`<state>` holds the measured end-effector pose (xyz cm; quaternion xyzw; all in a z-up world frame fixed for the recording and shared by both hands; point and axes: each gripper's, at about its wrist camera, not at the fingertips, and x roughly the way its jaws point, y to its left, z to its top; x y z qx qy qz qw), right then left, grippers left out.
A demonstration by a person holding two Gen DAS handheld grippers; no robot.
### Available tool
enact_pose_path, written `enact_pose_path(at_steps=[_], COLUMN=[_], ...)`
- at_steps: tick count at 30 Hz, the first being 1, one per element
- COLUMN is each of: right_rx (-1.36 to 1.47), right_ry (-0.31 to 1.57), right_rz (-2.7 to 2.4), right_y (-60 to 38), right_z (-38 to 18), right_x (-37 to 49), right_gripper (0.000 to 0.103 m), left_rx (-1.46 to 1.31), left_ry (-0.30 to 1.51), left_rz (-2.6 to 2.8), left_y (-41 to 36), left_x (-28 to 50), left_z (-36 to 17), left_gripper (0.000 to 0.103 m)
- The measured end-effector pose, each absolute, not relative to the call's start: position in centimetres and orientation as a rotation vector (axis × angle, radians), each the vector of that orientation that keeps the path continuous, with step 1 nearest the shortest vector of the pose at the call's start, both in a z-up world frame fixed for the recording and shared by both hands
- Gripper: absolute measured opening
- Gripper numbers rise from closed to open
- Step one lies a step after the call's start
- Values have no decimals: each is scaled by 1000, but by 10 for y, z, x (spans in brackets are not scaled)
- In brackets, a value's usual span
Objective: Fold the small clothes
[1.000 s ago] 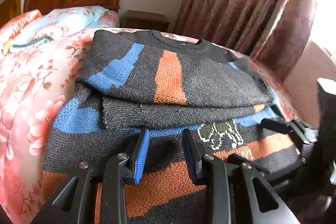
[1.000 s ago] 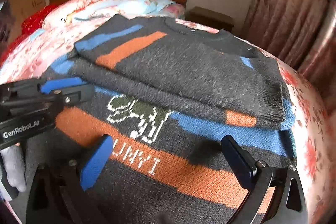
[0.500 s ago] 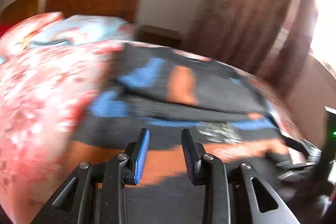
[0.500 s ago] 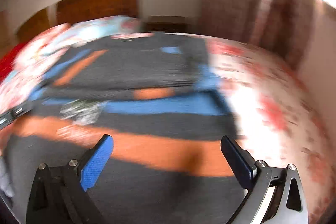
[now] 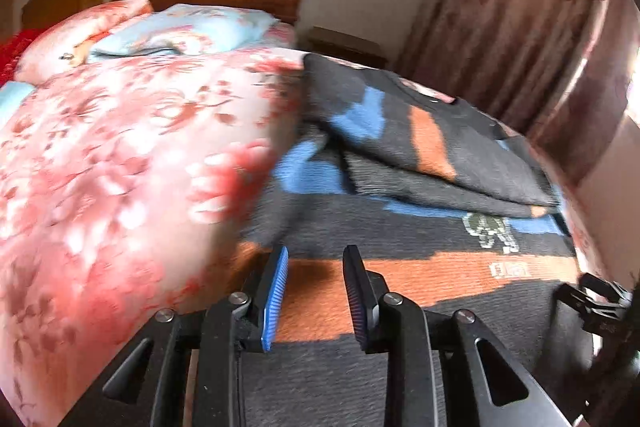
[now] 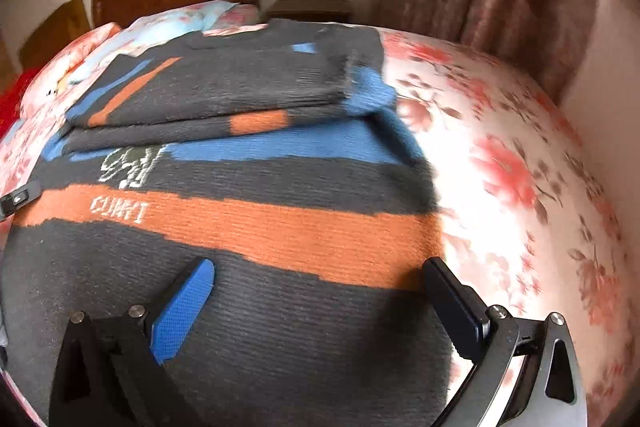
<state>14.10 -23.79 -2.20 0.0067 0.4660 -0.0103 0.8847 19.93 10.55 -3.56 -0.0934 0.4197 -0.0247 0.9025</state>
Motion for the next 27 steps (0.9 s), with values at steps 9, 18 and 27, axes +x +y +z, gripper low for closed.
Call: enact_pose_path(at_steps=[9, 18, 27], right_rx=[-192, -33, -39], right_ry=[952, 972, 906], right_rz=[248, 84, 269], right_y=[-139, -239, -177], right_z=[-16, -15, 3], right_x=[109, 95, 78], right_gripper=[103, 103, 103], left_rx=[-35, -182, 66], left_ry=[890, 865, 835], left_rz=[-235, -158, -239], left_y=[36, 110, 40], left_x=[179, 154, 119], left_z=[-36, -33, -26], left_gripper=[28, 27, 27])
